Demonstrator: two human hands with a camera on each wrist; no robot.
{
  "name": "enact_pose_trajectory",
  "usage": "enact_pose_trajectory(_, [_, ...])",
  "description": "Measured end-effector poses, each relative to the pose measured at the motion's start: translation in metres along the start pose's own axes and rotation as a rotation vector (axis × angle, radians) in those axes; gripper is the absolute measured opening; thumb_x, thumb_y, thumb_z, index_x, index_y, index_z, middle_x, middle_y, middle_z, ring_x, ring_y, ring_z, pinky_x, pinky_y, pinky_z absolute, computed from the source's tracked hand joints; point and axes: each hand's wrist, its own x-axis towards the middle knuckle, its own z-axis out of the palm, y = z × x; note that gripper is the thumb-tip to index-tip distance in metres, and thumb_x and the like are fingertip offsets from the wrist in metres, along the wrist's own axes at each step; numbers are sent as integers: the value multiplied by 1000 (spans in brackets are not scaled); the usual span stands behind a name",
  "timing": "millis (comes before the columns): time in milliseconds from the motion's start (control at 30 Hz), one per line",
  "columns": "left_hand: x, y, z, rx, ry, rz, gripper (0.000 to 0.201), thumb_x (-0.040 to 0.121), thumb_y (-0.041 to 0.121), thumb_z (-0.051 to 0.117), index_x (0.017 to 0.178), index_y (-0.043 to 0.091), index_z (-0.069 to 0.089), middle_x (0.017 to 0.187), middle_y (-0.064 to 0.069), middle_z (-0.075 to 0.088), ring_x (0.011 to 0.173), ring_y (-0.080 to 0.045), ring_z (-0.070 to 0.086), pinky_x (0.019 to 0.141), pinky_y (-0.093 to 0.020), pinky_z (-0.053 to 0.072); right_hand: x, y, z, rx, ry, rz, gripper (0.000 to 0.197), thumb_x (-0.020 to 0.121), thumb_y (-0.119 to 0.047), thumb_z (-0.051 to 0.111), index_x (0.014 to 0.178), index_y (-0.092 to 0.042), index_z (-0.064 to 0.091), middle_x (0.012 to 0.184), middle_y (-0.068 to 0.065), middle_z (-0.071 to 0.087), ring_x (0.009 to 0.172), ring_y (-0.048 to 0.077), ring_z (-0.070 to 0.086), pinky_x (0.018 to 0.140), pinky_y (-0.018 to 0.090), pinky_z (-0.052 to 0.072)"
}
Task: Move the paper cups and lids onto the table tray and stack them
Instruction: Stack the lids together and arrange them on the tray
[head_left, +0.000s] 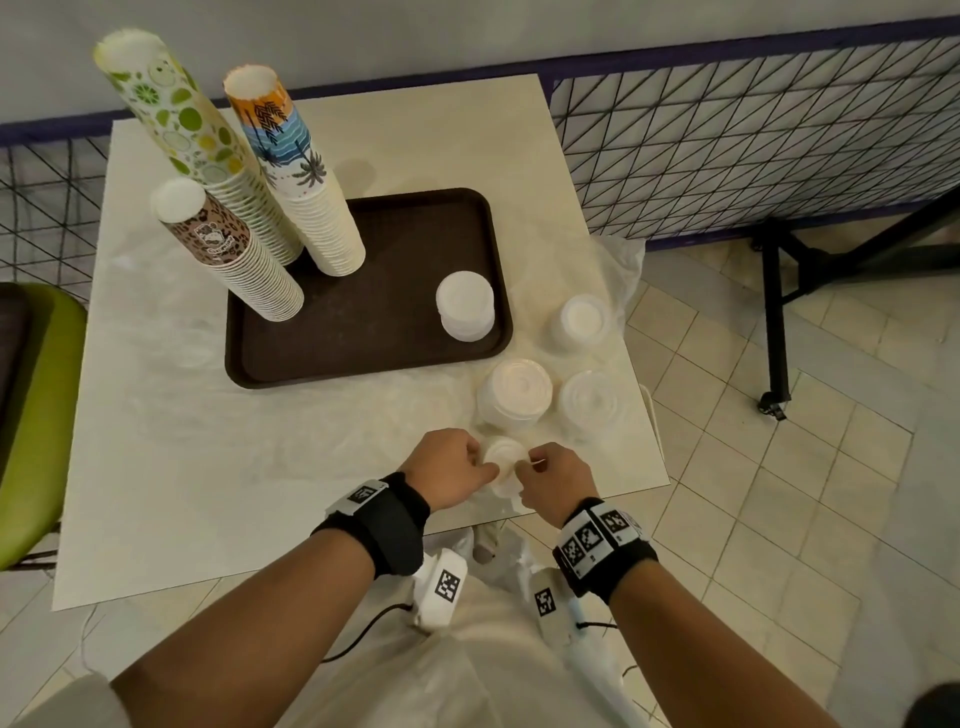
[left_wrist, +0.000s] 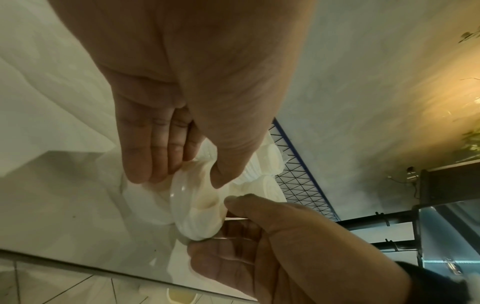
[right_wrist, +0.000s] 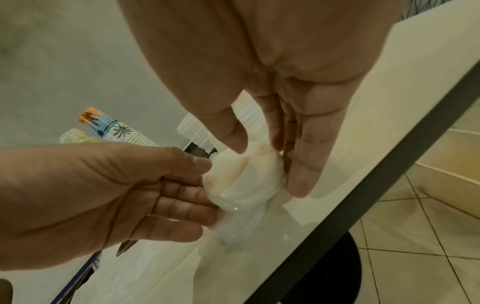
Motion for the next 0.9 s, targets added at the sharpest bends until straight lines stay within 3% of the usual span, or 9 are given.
enact_pose_trajectory(100, [1, 0, 0, -28, 3, -7, 25, 92, 35, 73, 94, 12, 65, 103, -12, 75, 99, -26, 69, 87, -34, 54, 2, 1, 2, 38, 16, 2, 28, 88, -34, 63, 109, -16, 63, 96, 2, 74, 84, 21, 73, 84, 38, 59])
enact_pose_trajectory(200, [3, 0, 1, -58, -1, -30, 32, 92, 36, 74, 109, 9, 70, 105, -5, 74, 97, -20, 68, 82, -26, 50, 2, 1, 4, 152, 9, 44, 20, 89, -27, 65, 105, -17, 60, 94, 5, 73, 72, 22, 75, 75, 38, 62])
enact_pose_trajectory(267, [5, 0, 1, -72, 2, -34, 32, 92, 36, 74, 111, 11, 68, 106, -3, 72, 94, -18, 65, 81, -26, 48, 2, 2, 6, 241, -4, 65, 15, 90, -22, 67, 99, -19, 56, 98, 9, 69, 72, 26, 75, 73, 44, 63])
enact_pose_trajectory(400, [7, -5, 2, -131, 0, -39, 19, 91, 32, 75, 97, 21, 62, 96, 0, 72, 85, -17, 69, 79, -30, 56, -1, 2, 7, 356, -9, 78, 17, 88, -17, 70, 99, -15, 57, 103, 13, 67, 78, 28, 74, 74, 47, 63])
enact_pose_trajectory(500, [7, -7, 0, -287, -49, -59, 23, 91, 24, 75, 107, 20, 58, 101, -2, 72, 79, -15, 72, 70, -26, 60, -4, 2, 5, 371, -16, 68, 19, 88, -16, 70, 103, -11, 58, 102, 13, 68, 78, 28, 74, 75, 48, 63])
enact_pose_trajectory(600, [4, -8, -5, -358, -120, -56, 30, 91, 24, 72, 117, 20, 59, 109, -3, 73, 81, -15, 74, 68, -23, 58, -8, -1, 2, 363, -45, 27, 19, 87, -17, 71, 102, -12, 59, 101, 13, 69, 76, 26, 74, 75, 47, 63])
enact_pose_trajectory(767, [0, -12, -23, -397, -155, -38, 21, 91, 29, 62, 109, 21, 67, 101, -4, 72, 79, -16, 64, 66, -30, 49, -23, -18, -13, 321, -96, -92, 19, 87, -28, 69, 96, -12, 63, 80, 4, 73, 73, 26, 75, 80, 53, 60])
enact_pose_trajectory(833, [-1, -13, -34, -483, -129, -52, 29, 87, 33, 60, 109, 15, 67, 95, -4, 66, 80, -18, 57, 67, -32, 44, -28, -30, -26, 283, -71, -165, 15, 90, -29, 65, 95, -15, 65, 83, 3, 74, 71, 23, 75, 80, 51, 60])
enact_pose_trajectory(900, [-4, -12, -46, -610, -86, -70, 40, 79, 37, 58, 109, 11, 66, 92, -4, 64, 80, -19, 55, 69, -34, 41, -27, -44, -48, 176, 36, -251, 13, 95, -31, 61, 100, -19, 64, 93, -2, 72, 71, 16, 73, 78, 41, 61])
